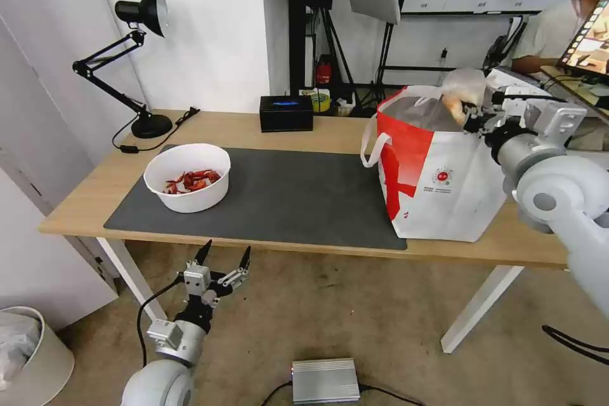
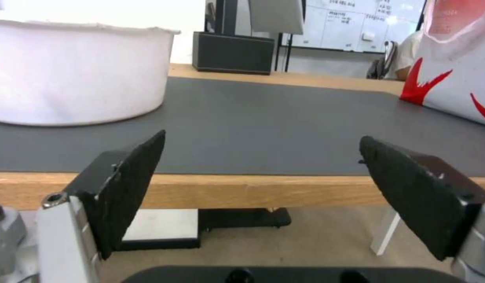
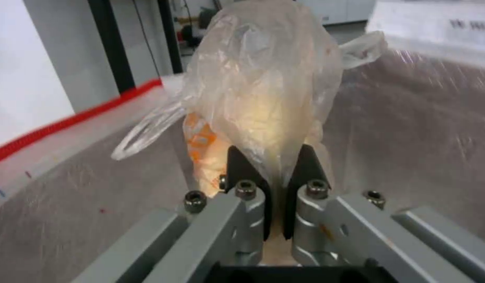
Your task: Pick up the trash from the table and place it into the takeout bag.
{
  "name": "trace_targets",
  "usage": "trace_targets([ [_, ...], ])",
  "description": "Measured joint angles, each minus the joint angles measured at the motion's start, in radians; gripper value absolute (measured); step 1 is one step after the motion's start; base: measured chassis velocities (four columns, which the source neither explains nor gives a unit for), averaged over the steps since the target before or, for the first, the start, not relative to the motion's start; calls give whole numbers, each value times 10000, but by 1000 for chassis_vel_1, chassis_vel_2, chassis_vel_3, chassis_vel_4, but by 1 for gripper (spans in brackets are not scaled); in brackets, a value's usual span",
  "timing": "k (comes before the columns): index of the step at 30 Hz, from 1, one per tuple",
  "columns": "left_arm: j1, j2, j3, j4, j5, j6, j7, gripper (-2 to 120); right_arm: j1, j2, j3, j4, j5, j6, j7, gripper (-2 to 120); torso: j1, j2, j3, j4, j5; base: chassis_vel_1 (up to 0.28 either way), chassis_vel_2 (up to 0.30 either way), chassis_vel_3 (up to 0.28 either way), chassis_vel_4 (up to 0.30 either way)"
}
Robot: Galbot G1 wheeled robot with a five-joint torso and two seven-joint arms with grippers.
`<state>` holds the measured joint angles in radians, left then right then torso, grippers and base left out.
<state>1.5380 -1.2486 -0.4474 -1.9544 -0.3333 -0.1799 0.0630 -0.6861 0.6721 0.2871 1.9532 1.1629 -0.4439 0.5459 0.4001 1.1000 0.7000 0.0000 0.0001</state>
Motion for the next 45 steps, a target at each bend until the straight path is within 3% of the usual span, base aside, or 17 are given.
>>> trace_targets([
  [27,-89,5,18,123,74,-49,12,100,53,193,25,245,118,-313,556,99,-1,0,0,0,-1,0,0,0,0],
  [33,-106,6,27,124,71,-49,12,100,31,150,51,321,107,-213,439,100,0,0,0,0,0,0,0,0,0],
  [36,-106,8,31,130,70,-48,12,100,10,96,98,429,-77,264,66,100,0,0,0,1,-1,0,0,0,0],
  [38,-113,14,24,149,57,-48,12,100,-27,27,104,767,-448,1092,-405,100,0,0,-1,0,0,0,0,0,0],
  [45,-127,-25,0,169,14,-48,8,100,-211,-204,74,1846,-594,2103,-1623,100,-1,0,-1,1,-3,0,0,0,0],
])
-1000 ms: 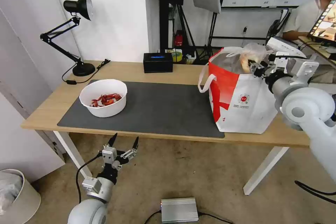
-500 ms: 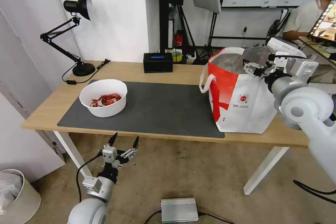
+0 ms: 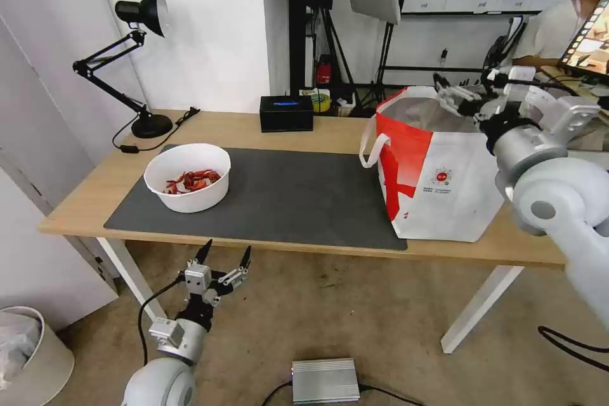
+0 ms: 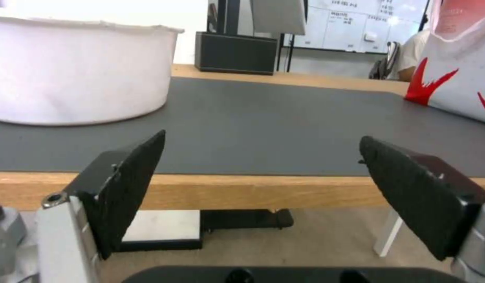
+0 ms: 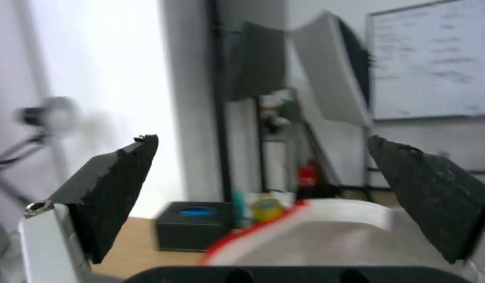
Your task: Pick up the trash from the table and place it into the takeout bag.
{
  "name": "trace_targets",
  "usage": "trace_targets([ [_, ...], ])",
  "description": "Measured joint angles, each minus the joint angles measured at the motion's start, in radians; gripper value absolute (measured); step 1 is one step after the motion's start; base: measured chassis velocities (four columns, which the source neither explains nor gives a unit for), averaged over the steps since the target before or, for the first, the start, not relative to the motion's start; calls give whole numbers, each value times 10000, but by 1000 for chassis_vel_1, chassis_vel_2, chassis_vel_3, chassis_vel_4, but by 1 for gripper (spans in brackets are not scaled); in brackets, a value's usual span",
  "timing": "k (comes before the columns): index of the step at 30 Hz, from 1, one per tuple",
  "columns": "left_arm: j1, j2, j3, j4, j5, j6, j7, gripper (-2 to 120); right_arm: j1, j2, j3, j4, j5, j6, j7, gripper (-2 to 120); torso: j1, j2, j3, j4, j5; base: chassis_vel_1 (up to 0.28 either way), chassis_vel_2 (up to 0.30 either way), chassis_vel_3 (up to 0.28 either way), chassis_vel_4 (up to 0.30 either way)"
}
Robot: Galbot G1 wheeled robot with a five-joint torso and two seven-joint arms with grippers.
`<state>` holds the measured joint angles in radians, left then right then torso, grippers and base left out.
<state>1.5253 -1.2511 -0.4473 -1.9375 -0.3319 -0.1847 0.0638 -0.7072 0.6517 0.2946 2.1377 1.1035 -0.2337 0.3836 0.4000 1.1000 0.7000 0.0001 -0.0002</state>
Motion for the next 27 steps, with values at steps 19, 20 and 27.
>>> trace_targets([
  [19,95,170,-298,-43,-167,-51,23,100,-6097,687,-13,1750,-3677,2080,-662,100,-1,0,-2,-3,3,0,0,0,0],
  [20,87,174,-298,-4,-173,-84,29,100,-6612,834,-53,1638,-4134,2451,-663,100,-2,0,-2,-2,2,0,0,0,0],
  [27,74,208,-281,104,-218,-187,47,100,-7970,1075,-129,960,-5254,3776,-724,100,-2,1,-1,-2,1,0,0,0,0],
])
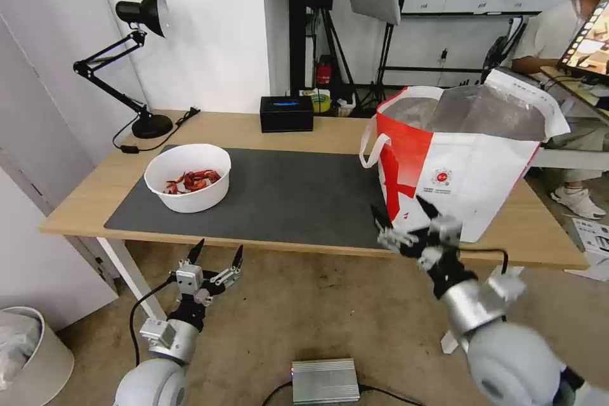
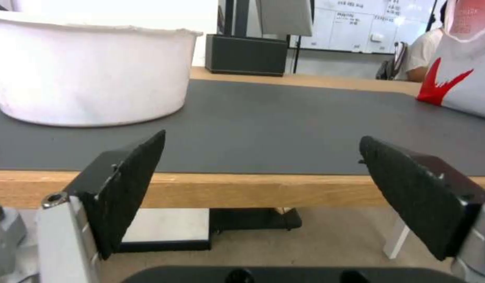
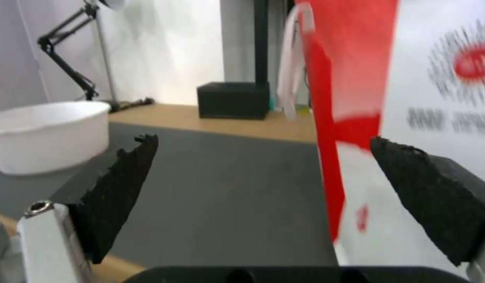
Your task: Pick up the trash from the table and place it into the takeout bag.
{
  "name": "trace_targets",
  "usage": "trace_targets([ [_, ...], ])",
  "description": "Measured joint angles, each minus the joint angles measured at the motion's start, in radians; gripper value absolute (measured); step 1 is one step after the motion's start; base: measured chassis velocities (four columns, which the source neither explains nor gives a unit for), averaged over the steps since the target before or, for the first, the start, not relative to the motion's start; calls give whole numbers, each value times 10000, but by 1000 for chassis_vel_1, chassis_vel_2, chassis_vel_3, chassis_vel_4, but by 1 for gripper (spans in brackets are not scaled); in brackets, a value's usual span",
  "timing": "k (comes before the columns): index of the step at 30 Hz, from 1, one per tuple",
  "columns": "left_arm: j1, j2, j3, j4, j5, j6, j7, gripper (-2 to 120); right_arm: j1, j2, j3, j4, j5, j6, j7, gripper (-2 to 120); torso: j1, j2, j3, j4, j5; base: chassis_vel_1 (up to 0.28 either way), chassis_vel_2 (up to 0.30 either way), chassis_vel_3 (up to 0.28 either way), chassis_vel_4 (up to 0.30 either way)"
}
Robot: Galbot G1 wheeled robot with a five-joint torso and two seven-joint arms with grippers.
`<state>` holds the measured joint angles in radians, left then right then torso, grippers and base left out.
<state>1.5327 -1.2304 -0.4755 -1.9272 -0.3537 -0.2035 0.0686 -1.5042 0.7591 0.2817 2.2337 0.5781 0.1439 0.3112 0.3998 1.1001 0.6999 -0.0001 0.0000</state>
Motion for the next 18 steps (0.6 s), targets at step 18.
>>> trace_targets([
  [18,-37,96,-69,40,-108,-23,17,100,-919,706,-207,-1313,-939,954,-231,100,1,-1,1,1,0,0,0,0,0],
])
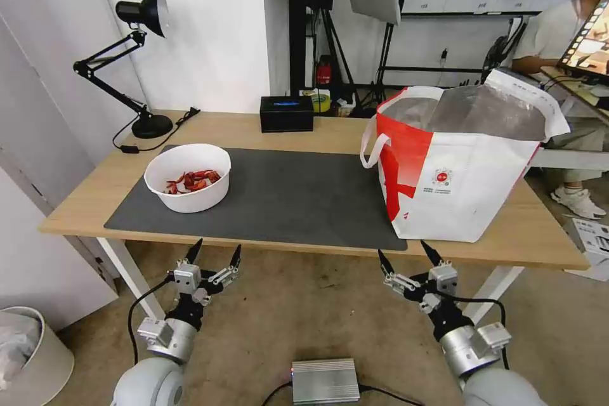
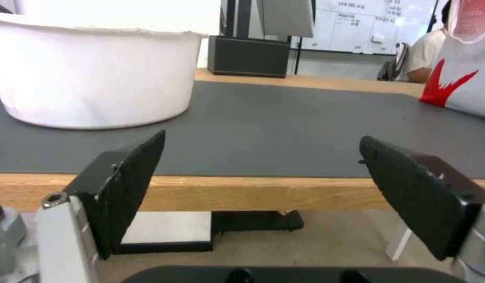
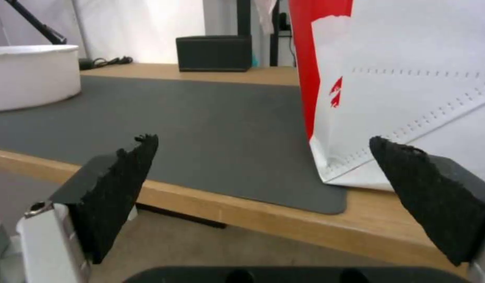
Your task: Pick up the trash from the table and place it into the takeout bag.
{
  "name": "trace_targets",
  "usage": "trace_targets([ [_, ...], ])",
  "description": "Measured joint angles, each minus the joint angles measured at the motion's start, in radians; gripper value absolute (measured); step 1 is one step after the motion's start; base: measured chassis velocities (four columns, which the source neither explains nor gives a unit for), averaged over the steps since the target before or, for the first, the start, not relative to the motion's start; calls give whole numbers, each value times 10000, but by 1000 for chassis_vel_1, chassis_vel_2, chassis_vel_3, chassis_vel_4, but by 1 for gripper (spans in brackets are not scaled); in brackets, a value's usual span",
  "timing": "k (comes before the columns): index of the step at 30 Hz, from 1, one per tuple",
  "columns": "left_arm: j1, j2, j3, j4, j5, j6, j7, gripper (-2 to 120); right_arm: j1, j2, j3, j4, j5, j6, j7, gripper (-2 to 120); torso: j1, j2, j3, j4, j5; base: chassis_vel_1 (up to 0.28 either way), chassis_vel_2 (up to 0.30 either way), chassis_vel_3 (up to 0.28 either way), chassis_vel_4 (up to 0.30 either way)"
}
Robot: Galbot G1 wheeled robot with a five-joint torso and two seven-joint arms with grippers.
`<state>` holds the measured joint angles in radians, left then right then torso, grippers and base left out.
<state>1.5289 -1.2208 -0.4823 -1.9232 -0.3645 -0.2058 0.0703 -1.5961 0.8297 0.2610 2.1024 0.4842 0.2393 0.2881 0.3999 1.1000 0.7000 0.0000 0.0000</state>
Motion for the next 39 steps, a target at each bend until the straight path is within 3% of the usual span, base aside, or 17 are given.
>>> trace_targets([
  [23,-183,241,-336,-78,-393,125,-197,100,83,80,-55,64,-84,117,-22,100,1,0,0,0,-1,0,0,0,0],
  [30,-893,1402,-760,-231,-1457,993,-1131,100,88,75,-55,69,-77,105,-20,100,1,0,0,1,-1,0,0,0,0],
  [32,-1281,2067,-866,-393,-2172,1466,-1880,100,89,73,-53,70,-75,103,-19,100,1,0,0,0,-3,0,0,0,0],
  [36,-1551,2716,-1137,-621,-3046,1865,-2550,100,90,72,-53,71,-74,101,-18,100,3,-1,0,-2,0,0,0,0,0],
  [39,-1980,3537,-1464,-824,-4203,2754,-3289,100,93,71,-52,76,-71,99,-17,100,2,0,0,3,-1,0,0,0,0],
])
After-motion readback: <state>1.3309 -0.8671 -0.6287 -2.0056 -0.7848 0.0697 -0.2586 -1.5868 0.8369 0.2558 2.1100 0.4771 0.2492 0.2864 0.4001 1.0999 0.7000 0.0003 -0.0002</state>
